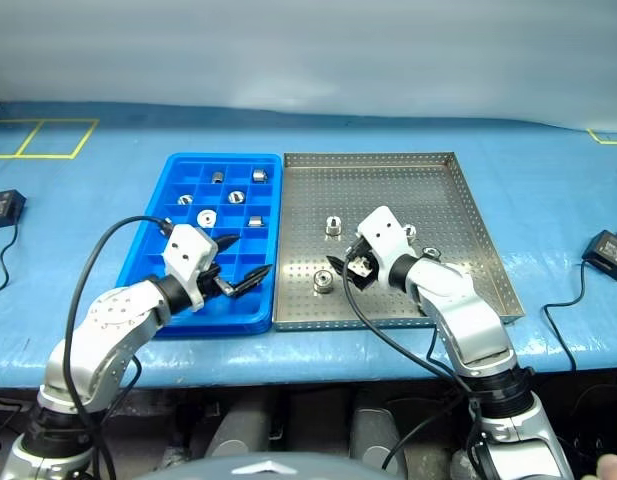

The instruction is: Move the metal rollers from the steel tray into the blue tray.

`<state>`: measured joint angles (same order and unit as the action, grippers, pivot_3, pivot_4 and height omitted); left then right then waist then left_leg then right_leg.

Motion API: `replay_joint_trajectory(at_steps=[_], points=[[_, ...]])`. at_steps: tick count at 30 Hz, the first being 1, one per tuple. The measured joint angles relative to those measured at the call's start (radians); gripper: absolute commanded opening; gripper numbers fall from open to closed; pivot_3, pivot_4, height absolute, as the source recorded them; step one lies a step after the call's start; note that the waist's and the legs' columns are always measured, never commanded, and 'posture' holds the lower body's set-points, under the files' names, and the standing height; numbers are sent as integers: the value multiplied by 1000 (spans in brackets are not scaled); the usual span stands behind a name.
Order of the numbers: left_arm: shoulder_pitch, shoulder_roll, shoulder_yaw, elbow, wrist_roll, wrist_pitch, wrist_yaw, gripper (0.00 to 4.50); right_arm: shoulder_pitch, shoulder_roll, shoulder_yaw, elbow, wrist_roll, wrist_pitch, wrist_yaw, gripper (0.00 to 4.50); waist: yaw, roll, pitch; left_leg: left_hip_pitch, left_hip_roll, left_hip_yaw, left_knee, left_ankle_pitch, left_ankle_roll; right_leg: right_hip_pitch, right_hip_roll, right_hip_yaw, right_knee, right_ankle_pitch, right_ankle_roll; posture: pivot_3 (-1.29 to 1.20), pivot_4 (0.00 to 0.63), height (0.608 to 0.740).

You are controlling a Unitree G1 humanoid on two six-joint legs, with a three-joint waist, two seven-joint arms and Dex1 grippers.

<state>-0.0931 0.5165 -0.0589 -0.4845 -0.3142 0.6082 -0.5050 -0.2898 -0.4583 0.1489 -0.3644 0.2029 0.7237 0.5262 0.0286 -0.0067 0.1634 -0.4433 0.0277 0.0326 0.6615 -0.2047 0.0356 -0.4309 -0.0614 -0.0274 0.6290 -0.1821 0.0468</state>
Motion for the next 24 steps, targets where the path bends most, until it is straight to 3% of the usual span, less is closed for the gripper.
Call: replay_joint_trajectory(at_steps=[13,24], points=[[-62,22,-35,11,13,9,-37,4477,4,-1,-2,-4,2,-2,-5,4500,1,0,0,0,0,0,0,0,0,0,0,0,0,0,0,40,150,740],[-383,66,-295,183,123,17,-230,4477,107,-47,-32,-125,26,-21,21,4500,-8,0,0,-1,-3,1,0,0,0,0,1,0,-1,0,0,-45,150,740]])
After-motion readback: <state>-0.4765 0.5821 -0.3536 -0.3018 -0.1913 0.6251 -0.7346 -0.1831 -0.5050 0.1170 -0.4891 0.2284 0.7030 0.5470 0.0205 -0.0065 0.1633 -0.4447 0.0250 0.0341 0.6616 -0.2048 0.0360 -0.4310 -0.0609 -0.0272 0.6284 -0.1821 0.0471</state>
